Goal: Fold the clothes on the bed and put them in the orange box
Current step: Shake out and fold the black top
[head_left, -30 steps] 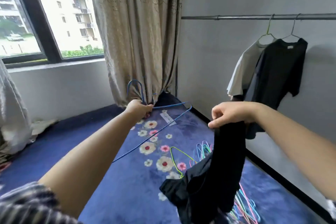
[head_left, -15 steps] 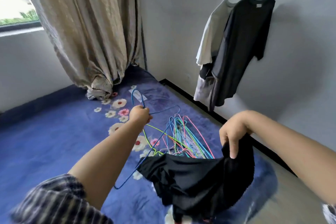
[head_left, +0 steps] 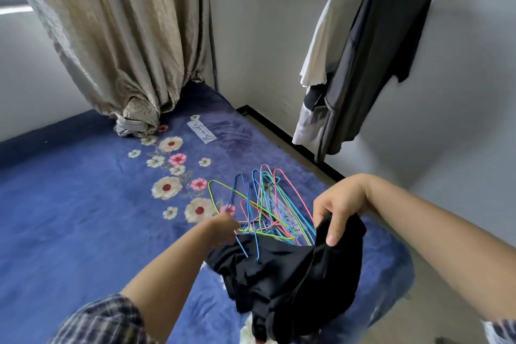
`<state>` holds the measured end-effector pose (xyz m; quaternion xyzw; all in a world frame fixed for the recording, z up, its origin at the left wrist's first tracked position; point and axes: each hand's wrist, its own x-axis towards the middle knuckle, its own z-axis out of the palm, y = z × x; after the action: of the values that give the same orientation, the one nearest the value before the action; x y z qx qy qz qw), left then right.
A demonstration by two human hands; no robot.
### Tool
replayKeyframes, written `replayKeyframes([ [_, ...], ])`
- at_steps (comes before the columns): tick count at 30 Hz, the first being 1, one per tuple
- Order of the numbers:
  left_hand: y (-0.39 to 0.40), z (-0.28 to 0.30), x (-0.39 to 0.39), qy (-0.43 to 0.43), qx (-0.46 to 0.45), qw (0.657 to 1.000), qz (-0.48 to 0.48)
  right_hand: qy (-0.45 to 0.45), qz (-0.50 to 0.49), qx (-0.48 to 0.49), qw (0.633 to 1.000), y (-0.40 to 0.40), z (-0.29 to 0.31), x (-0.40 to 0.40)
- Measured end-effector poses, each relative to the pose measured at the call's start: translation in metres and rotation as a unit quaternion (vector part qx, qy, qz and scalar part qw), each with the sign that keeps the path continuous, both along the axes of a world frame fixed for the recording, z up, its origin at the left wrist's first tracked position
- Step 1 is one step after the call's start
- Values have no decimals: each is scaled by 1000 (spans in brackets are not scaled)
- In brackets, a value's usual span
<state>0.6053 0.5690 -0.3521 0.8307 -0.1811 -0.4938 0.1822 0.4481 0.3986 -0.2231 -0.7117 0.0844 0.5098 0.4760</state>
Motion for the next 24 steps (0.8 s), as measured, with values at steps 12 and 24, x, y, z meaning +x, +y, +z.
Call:
replayKeyframes([
  [12, 65, 6, -53, 18, -146, 973, -177, -230, -273, 166, 919, 39, 12, 52],
  [24, 182, 216, 48, 73, -118, 981, 133, -269, -178, -169, 932, 57, 121, 101],
])
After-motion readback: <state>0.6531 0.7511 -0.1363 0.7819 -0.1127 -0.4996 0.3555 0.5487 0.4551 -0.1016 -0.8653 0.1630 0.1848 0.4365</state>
